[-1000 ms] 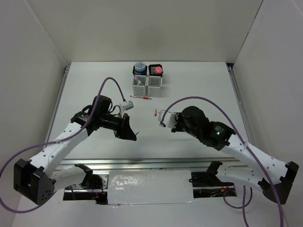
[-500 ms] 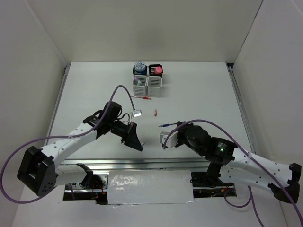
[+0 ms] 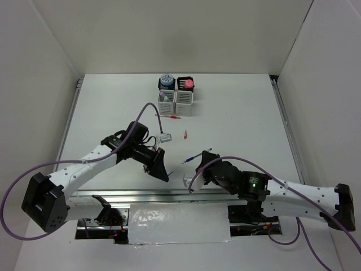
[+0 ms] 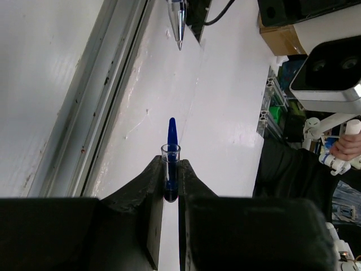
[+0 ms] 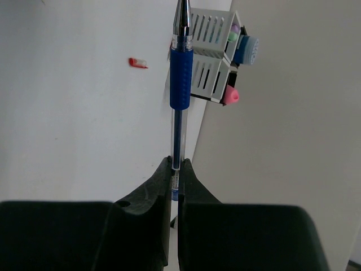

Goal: Sort the stationery into containers
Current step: Close the pen cap on the pen.

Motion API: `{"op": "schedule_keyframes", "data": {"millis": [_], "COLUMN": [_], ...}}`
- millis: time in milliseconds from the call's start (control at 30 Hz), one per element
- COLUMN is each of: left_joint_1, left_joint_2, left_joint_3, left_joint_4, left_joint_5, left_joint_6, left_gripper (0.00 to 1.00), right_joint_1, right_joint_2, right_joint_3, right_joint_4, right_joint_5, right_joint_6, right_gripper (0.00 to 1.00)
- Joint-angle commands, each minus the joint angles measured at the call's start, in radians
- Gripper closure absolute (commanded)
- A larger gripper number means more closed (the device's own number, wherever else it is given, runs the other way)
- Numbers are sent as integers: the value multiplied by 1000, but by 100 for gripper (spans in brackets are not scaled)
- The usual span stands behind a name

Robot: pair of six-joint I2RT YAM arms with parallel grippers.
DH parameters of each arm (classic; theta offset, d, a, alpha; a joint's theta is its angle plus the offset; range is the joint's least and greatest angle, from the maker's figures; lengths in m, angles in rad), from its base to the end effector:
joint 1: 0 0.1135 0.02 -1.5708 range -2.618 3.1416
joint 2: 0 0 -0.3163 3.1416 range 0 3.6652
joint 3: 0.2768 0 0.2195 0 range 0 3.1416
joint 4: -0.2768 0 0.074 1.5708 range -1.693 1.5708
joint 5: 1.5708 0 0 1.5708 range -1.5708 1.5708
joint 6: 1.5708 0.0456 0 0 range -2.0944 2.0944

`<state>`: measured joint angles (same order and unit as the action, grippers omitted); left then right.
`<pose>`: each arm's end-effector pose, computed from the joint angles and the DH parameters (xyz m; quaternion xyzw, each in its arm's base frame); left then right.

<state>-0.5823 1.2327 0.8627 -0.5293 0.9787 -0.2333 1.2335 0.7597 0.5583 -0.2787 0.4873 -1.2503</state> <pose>0.1425 -0.1391 0.3136 0.2972 0.7938 -0.5227 0.0909 0.0569 0.0976 0.2951 -0.7448 0.3864 -0.2105 0.5016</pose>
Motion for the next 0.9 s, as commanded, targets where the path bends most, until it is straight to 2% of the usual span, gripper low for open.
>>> {"op": "schedule_keyframes", "data": {"millis": [0, 233, 567, 867], "left_joint_1": [-22, -60, -108, -108], "left_joint_2": [24, 94, 136, 133], "left_joint_3": [41, 108, 139, 141], "left_joint_4": [-51, -84, -69, -52], "left_joint_5": [-15, -2, 3, 3], "left_joint_6": [49, 81, 81, 68], "left_gripper": [100, 100, 100, 100], "right_joint_1": [26, 92, 100, 113], "right_joint_2": [-31, -46, -11, -5], "right_joint_3": [-46, -95, -75, -69], "right_joint_4": [139, 173, 182, 159], "right_joint_5": [37, 43, 30, 10], "right_joint_6": [-67, -95, -93, -78], "right_gripper": [100, 100, 100, 100]}}
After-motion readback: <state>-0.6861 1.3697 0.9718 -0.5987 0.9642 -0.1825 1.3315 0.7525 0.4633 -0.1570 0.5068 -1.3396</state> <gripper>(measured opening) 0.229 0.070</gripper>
